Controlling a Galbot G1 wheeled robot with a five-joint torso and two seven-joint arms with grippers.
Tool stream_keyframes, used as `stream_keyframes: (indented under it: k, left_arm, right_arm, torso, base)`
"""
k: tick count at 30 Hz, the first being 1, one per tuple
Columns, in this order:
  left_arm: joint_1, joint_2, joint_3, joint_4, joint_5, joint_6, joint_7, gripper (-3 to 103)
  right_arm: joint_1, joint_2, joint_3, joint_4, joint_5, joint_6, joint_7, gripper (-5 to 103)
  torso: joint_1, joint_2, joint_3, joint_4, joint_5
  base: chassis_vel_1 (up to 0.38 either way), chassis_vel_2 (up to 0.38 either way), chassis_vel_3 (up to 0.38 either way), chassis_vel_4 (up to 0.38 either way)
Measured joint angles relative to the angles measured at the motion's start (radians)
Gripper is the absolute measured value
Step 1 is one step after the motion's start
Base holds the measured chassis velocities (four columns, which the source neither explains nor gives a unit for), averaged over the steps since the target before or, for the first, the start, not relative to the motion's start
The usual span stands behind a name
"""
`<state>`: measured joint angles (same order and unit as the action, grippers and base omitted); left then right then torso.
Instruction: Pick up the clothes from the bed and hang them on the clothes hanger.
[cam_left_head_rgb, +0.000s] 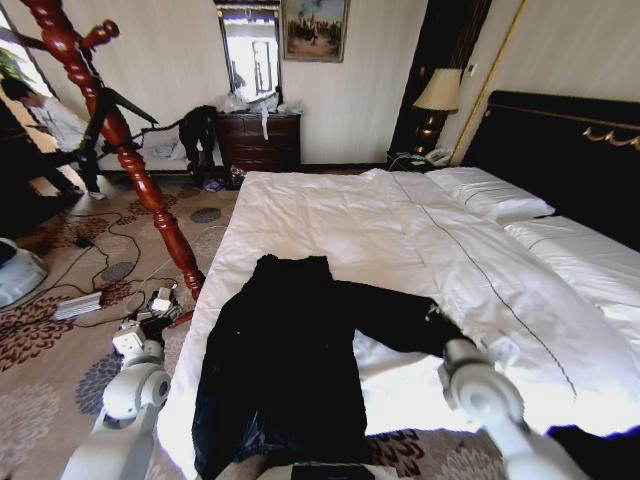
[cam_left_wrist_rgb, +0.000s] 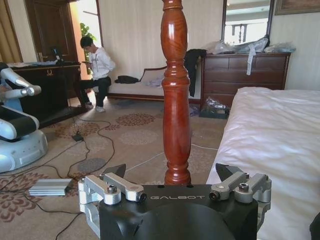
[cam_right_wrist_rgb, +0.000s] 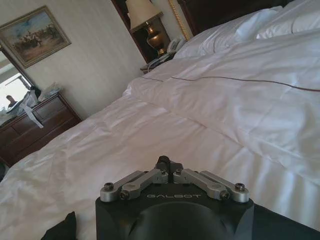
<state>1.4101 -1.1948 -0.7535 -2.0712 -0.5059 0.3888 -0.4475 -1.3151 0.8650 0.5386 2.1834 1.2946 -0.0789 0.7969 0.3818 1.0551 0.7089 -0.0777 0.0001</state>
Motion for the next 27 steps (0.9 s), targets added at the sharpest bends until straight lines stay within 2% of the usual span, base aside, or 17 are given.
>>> stream_keyframes:
  k: [7, 13, 15, 16, 17, 18, 21, 23, 26, 27]
  left_arm:
    - [0.011, 0.012, -0.003, -0.011, -0.005, -0.002, 0.001, 100]
    - [0.012, 0.007, -0.001, -0.012, -0.003, -0.002, 0.002, 100]
    - [0.015, 0.001, 0.003, -0.008, 0.004, -0.002, 0.002, 100]
    - [0.017, -0.002, 0.007, -0.006, 0.008, -0.002, 0.002, 100]
    - [0.018, -0.005, 0.009, -0.006, 0.01, -0.002, 0.002, 100]
    - [0.018, -0.005, 0.009, -0.006, 0.01, -0.002, 0.002, 100]
    - [0.024, -0.007, 0.015, -0.015, 0.008, -0.001, 0.002, 100]
    - [0.027, -0.006, 0.015, -0.017, 0.005, 0.0, 0.002, 100]
    - [0.045, 0.004, 0.005, -0.037, -0.067, 0.036, -0.016, 100]
    - [0.045, 0.004, 0.005, -0.037, -0.067, 0.036, -0.016, 100]
  right_arm:
    - [0.228, -0.07, -0.065, -0.155, 0.036, -0.02, -0.001, 0]
    - [0.287, -0.063, -0.076, -0.241, 0.018, -0.04, 0.0, 0]
    - [0.305, -0.055, -0.088, -0.289, -0.018, -0.051, -0.002, -1]
    - [0.312, -0.051, -0.097, -0.319, -0.047, -0.057, -0.012, 9]
    - [0.315, -0.048, -0.105, -0.341, -0.073, -0.06, -0.022, 15]
    - [0.315, -0.048, -0.105, -0.341, -0.073, -0.06, -0.022, 15]
    - [0.303, -0.031, -0.113, -0.387, -0.204, -0.055, -0.036, 31]
    - [0.297, -0.027, -0.109, -0.387, -0.219, -0.051, -0.036, 31]
    - [0.25, -0.004, -0.051, -0.311, -0.21, -0.025, 0.009, 47]
    - [0.25, -0.004, -0.051, -0.311, -0.21, -0.025, 0.009, 47]
  torso:
    - [0.0, 0.0, 0.0, 0.0, -0.0001]
    - [0.0, 0.0, 0.0, -0.0003, -0.0001]
    - [0.0, 0.0, 0.0, -0.0003, -0.0001]
    - [0.0, 0.0, 0.0, -0.0003, -0.0001]
    - [0.0, 0.0, 0.0, -0.0002, -0.0001]
    - [0.0, 0.0, 0.0, -0.0002, -0.0001]
    - [0.0, 0.0, 0.0, -0.0003, -0.0001]
    - [0.0, 0.0, 0.0, -0.0003, 0.0]
    - [0.0, 0.0, 0.0, -0.0003, -0.0001]
    - [0.0, 0.0, 0.0, -0.0003, -0.0001]
  base:
    - [0.0, 0.0, 0.0, 0.0]
    - [0.0, 0.0, 0.0, 0.0]
    - [0.0, 0.0, 0.0, 0.0]
    - [0.0, 0.0, 0.0, 0.0]
    - [0.0, 0.0, 0.0, 0.0]
    - [0.0, 0.0, 0.0, 0.0]
    - [0.0, 0.0, 0.0, 0.0]
    - [0.0, 0.0, 0.0, 0.0]
    - [0.0, 0.0, 0.0, 0.0]
    - [0.0, 0.0, 0.0, 0.0]
